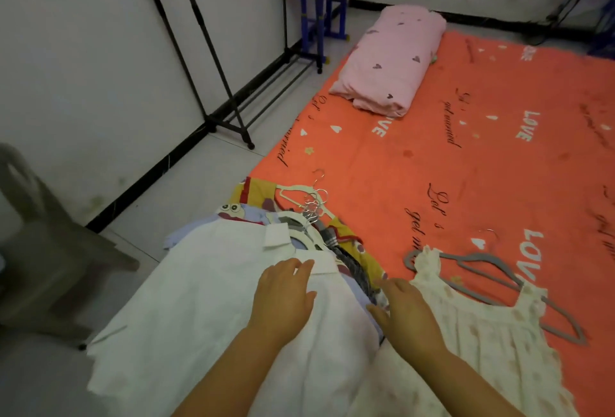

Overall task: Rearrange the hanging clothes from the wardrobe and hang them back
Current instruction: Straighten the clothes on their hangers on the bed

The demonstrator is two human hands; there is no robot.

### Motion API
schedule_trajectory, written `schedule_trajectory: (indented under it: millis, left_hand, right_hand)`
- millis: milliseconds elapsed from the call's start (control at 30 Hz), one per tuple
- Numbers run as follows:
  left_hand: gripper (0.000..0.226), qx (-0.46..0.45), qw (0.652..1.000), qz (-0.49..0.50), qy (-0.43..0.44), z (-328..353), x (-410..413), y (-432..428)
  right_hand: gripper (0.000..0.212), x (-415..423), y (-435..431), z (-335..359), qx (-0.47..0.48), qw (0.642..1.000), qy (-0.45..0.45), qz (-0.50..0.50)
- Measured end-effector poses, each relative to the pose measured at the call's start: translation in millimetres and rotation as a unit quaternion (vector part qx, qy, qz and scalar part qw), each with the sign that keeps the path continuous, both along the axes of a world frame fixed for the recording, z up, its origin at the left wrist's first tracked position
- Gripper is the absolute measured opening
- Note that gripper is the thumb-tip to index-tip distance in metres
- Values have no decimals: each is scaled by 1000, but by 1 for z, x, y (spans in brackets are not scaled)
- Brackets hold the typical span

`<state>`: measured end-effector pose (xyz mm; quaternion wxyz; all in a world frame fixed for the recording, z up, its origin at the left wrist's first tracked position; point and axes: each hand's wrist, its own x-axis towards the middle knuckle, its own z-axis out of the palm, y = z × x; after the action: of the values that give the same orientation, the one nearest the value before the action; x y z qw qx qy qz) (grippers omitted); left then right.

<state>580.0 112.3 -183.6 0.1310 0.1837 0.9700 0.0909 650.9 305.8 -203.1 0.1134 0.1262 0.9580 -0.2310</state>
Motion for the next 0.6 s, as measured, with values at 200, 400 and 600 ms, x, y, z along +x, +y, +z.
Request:
schedule_trajectory:
  millis: [200, 400, 600]
  left_hand:
    - [55, 15, 999, -26, -23, -36, -62, -75]
    - [54, 27, 998, -25, -57, -91, -101, -125]
    - [53, 63, 995, -43, -62, -120, -114, -143]
  right_hand:
    - [45, -95, -73, -43, -13, 1000, -2, -10]
    - [34, -182, -110, -94, 16, 998, 6, -59]
    - [26, -212, -117, -138, 74, 990, -67, -98]
